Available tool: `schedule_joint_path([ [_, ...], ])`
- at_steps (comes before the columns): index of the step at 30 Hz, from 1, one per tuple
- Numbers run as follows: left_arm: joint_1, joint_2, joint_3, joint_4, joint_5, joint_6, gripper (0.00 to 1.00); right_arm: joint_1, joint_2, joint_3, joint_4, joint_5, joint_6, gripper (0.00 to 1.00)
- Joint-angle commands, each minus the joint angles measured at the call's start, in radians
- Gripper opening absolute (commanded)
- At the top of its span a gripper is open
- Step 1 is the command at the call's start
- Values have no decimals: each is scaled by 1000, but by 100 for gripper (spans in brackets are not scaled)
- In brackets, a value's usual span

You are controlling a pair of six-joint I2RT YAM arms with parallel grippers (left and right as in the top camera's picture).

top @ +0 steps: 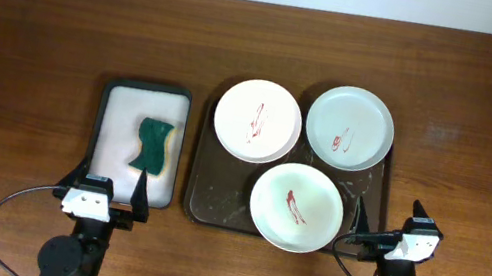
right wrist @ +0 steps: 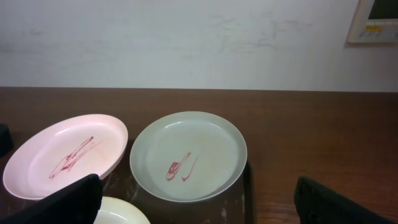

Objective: Clean dirty plates on tray and stack at the side
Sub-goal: 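Move the left gripper to the sponge and the right gripper toward the plates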

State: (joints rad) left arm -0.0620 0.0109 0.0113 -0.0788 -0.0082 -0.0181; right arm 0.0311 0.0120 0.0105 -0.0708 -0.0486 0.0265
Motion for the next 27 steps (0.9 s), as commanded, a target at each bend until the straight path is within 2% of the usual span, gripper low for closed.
schedule_joint_path([
  [1, 6, -6, -3, -5, 1, 19, 99, -8, -6, -5, -4, 1, 3, 99],
  [9, 6, -6, -2, -4, 19, 19, 99, -6, -6, -5, 0, -10, 19, 99],
  [12, 6, -3, 20, -35, 53, -69, 99, -6, -3, -5, -2, -29, 72, 99],
  [13, 6, 13, 39, -62, 53, -76, 99, -6, 8, 16, -38, -29, 129, 99],
  [15, 6, 73, 97, -106, 45, -75, 99, -6, 41, 79, -135, -29, 132, 99],
  [17, 6, 179, 179, -142, 38, -75, 99, -6, 137, 198, -233, -34, 132, 99],
  [20, 6, 448, 359, -198, 39, -75, 99, -6, 341, 383, -372, -103, 132, 99],
  [24, 6, 776, 666, -407, 57, -75, 99, -6, 604, 566, -525, -132, 132, 99],
  [26, 6, 962, 853, -604, 103, -75, 99, -6, 745, 665, -610, -145, 132, 99],
  [27, 6, 1011, 887, -649, 100, -75, 99, -6, 784, 704, -640, -169, 132, 99],
])
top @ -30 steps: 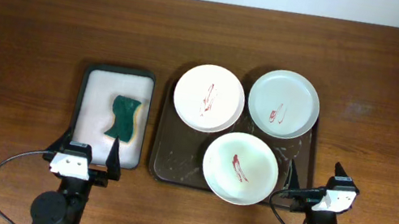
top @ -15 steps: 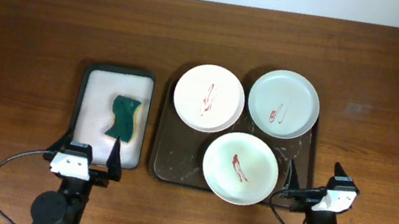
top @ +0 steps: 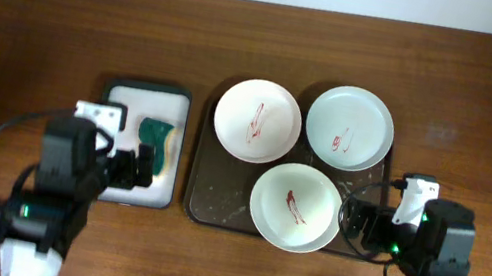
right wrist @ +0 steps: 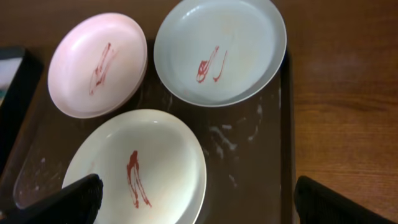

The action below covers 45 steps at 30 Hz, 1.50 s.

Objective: Clean dirty plates on tray and stack at the side
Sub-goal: 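Move the left gripper to the sponge and the right gripper toward the plates, then grasp the green sponge with left gripper, front white plate rim with right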

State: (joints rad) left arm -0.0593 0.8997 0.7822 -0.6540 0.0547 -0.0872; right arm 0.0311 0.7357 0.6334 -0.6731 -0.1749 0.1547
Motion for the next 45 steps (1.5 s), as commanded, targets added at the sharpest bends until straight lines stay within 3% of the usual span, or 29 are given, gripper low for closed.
schedule_joint_path([
  [1, 3, 156, 121, -89, 35, -6, 99, -6, 89, 114, -57, -79, 4, 99],
  [8, -8, 404, 121, 113, 35, -6, 99, -6, 118, 127, -53, -121, 4, 99],
  [12, -44, 606, 121, 163, 24, -6, 84, -6, 153, 127, -53, -121, 4, 99],
  [14, -44, 697, 121, 185, 24, -6, 69, -6, 161, 127, -53, -121, 4, 99],
  [18, -44, 784, 121, 206, 24, -6, 59, -6, 161, 127, -53, -121, 4, 99],
  [19, -44, 800, 121, 209, 24, -6, 44, -6, 161, 127, -53, -121, 4, 99],
  [20, -44, 800, 121, 216, 24, -6, 14, -6, 161, 127, -53, -121, 4, 99],
  [21, -44, 800, 123, 224, 24, -6, 0, -6, 161, 127, -53, -121, 4, 99],
  [25, -43, 763, 163, 172, 25, -6, 0, -6, 188, 126, -67, -121, 4, 99],
  [29, -43, 635, 192, 62, 28, -34, 0, -5, 355, 126, -101, -191, -38, 97],
  [32, -43, 637, 166, 31, 28, -33, 0, -5, 568, 126, -70, -195, -46, 64],
  [36, -43, 637, 166, 24, 29, -34, 0, -5, 749, 126, 37, -181, -45, 31],
  [39, -43, 637, 166, 23, 29, -34, 0, -5, 803, 126, 79, -176, -42, 13],
  [45, -43, 637, 167, 32, 28, -32, 0, -5, 809, 116, 57, -177, -42, 4],
])
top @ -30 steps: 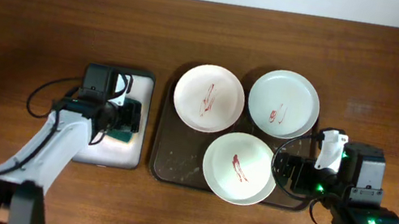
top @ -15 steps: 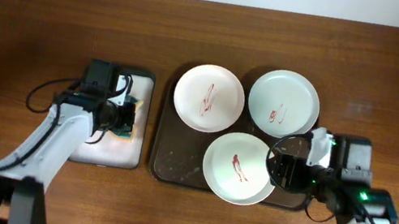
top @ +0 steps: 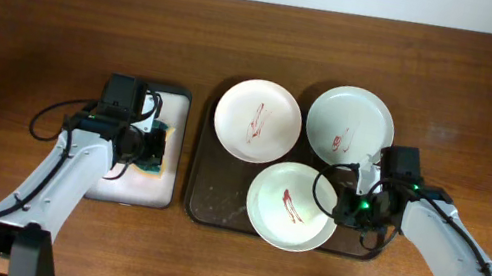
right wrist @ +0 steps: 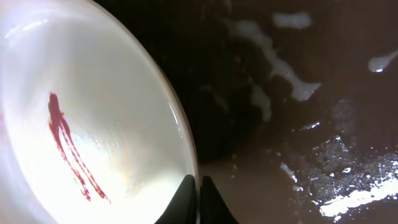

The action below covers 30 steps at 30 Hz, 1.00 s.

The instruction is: Clean dirty plates on tray and stack at the side

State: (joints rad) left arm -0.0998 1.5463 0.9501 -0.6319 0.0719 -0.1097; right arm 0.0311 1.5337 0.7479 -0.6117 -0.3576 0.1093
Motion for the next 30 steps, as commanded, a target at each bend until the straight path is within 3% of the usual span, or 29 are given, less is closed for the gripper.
schedule_joint_path([
  [1, -3, -10, -1, 24, 11, -10, 0, -5, 11, 2, -5, 6, 4, 4],
  [3, -3, -23, 26, 71, -1, -10, 0, -5, 11, 2, -5, 6, 3, 4],
  [5, -3, -119, 50, 230, -196, -9, 0, -5, 11, 2, -5, 6, 3, 4],
  [8, -3, -238, 50, 326, -238, -9, 0, -5, 11, 2, -4, 6, 3, 4],
  [13, -5, -337, 50, 290, -237, -9, 0, -5, 11, 2, -1, 6, 3, 4],
  [22, -5, -340, 50, 269, -235, -10, 0, -5, 11, 2, 0, 6, 3, 4],
  [25, -5, -288, 47, 147, -157, -14, 0, -4, 11, 2, -1, 2, 3, 4],
  [27, -5, -170, 47, 41, -92, -89, 0, -5, 11, 2, -1, 2, 3, 4],
  [30, -5, 3, 47, 23, 79, -88, 0, -5, 11, 2, -2, 2, 3, 4],
])
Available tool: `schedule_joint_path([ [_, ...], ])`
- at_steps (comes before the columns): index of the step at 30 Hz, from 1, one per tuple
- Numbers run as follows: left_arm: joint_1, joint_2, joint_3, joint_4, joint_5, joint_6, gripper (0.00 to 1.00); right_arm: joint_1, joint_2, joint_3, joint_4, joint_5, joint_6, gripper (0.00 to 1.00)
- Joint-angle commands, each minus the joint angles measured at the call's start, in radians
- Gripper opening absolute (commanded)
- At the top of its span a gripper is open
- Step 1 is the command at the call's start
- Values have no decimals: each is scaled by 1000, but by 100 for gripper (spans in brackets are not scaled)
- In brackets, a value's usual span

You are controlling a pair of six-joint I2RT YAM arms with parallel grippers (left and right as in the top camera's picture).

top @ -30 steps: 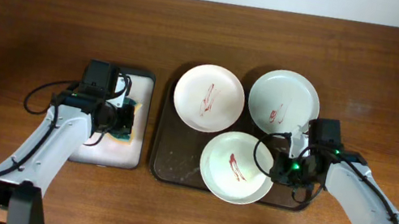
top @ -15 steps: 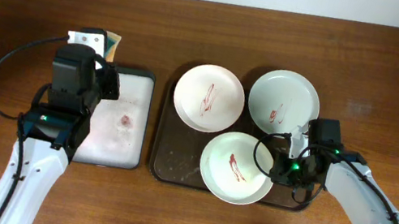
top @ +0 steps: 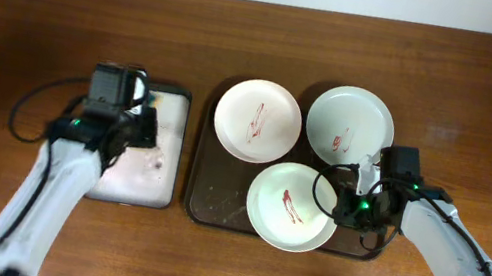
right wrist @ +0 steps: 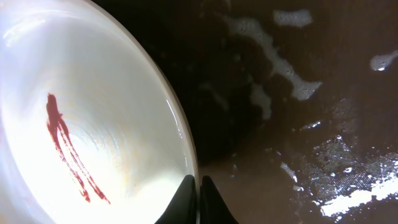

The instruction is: Clean dirty plates on tray and stack at the side

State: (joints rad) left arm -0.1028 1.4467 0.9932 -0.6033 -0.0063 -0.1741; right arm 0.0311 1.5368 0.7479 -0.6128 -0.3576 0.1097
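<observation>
Three plates with red smears lie on the brown tray (top: 215, 199): a pink one (top: 257, 121), a pale one (top: 350, 125) at the back right, and a front plate (top: 293, 206). My right gripper (top: 343, 211) is shut on the right rim of the front plate (right wrist: 93, 124), and its fingertips (right wrist: 186, 202) pinch the edge. My left gripper (top: 139, 127) hangs over the white-lined tray (top: 131, 184). Its jaws do not show. The green sponge is hidden from view.
The brown tray floor (right wrist: 298, 143) is wet, with white suds and streaks to the right of the held plate. Bare wooden table surrounds both trays. Cables trail from both arms toward the front edge.
My left arm has moved a little to the left over the white tray, and the green sponge no longer shows where it lay. The right gripper still pinches the front plate's rim.
Both arms stood at the front edge, jaws open, with the sponge lying on the white tray. Then both were out over the table. Later the left gripper was at the sponge and the right was shut on the front plate's rim, where it stays.
</observation>
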Motion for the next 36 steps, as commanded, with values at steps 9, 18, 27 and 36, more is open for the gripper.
schedule_joint_path([
  [9, -319, 122, 94, 93, 428, -64, 0, -5, 8, 2, 0, 2, 3, 4],
  [18, -723, 435, 94, 484, 375, -496, 0, -5, 8, 2, 1, 2, 3, 4],
  [27, -632, 461, 94, 314, -42, -483, 0, -5, 8, 2, 0, 2, 3, 4],
  [36, -581, 240, 145, 15, 200, -302, 0, -5, 8, 2, -2, 2, 3, 4],
])
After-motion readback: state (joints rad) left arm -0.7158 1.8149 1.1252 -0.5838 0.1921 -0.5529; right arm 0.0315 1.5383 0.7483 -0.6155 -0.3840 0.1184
